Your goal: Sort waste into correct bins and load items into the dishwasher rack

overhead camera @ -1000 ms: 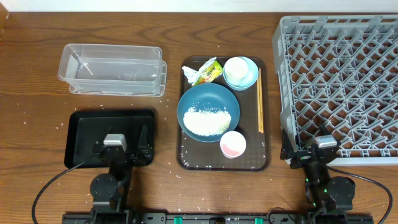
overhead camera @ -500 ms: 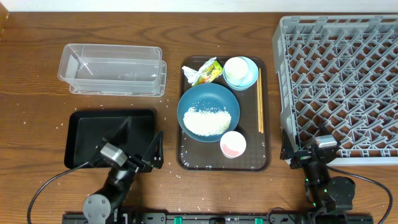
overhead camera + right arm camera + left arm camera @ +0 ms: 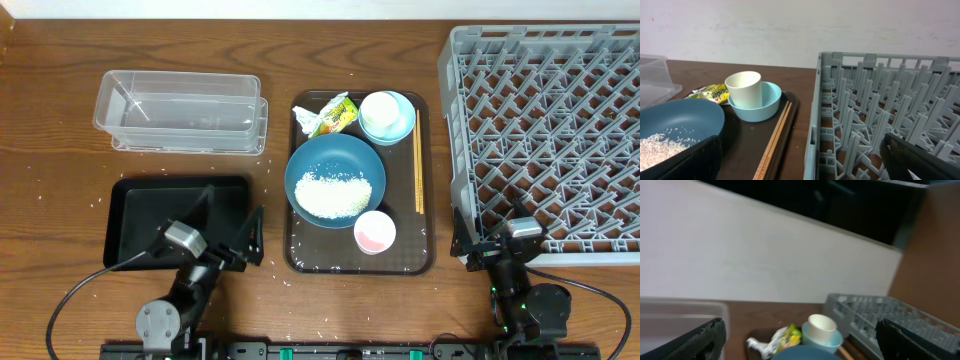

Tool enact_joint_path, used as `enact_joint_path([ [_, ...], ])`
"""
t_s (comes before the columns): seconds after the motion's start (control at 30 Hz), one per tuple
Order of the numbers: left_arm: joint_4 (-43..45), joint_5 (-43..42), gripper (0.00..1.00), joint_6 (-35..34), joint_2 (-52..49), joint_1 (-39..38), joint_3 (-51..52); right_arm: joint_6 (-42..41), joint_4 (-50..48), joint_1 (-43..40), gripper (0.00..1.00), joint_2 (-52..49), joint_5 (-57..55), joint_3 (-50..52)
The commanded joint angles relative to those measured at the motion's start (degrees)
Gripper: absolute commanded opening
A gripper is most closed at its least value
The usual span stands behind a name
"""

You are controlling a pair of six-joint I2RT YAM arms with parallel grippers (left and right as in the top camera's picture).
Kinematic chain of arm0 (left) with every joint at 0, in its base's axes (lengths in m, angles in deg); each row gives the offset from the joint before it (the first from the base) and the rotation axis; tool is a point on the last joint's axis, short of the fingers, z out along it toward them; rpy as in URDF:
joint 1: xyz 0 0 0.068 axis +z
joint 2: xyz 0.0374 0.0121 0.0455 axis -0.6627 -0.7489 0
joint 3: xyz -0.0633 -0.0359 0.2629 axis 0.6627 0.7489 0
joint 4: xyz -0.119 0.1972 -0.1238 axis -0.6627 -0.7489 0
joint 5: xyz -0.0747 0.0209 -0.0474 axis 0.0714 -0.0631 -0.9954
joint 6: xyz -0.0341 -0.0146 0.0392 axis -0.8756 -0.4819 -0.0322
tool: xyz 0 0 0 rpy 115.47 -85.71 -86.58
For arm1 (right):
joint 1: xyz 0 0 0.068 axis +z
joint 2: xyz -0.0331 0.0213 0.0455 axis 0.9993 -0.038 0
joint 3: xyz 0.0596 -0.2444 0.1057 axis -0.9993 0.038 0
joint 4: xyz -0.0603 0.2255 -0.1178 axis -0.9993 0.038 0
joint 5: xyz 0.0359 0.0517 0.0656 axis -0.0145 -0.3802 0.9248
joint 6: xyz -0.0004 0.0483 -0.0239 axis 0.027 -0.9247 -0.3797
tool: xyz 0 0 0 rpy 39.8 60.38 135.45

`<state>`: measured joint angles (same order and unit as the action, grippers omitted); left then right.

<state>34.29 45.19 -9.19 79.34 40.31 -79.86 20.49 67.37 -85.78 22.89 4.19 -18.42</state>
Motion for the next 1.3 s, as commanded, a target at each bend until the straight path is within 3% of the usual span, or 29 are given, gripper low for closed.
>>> enact_joint_path([
  [0.0,-0.52,11.82,0.98,0.11,-2.21,0.20,-1.01,0.63,0.24,-0.52,0.99,0.07,0.20,0.09],
  [0.23,-1.53,40.61,0.98,0.11,-5.07,0.20,-1.05,0.63,0.24,-0.52,0.99,0.07,0.20,0.09],
  [0.37,-5.25,50.82,0.98,0.13,-5.27,0.20,-1.03,0.63,0.22,-0.52,0.99,0.07,0.20,0.09],
  [0.57,-12.09,54.77,0.98,0.15,-5.27,0.20,-0.98,0.63,0.24,-0.52,0.99,0.07,0.20,0.09],
  [0.97,-27.47,54.88,0.98,0.13,-5.27,0.20,-0.98,0.79,-0.20,-0.55,0.99,0.07,0.07,0.09],
  [1.13,-28.81,54.88,0.98,0.13,-5.42,0.20,-0.98,-6.32,-12.83,-0.52,0.99,0.07,7.74,0.09],
  [1.27,-28.81,54.90,0.98,0.13,-5.44,0.20,-1.01,-6.84,-13.44,-0.52,0.99,0.07,11.30,0.09],
])
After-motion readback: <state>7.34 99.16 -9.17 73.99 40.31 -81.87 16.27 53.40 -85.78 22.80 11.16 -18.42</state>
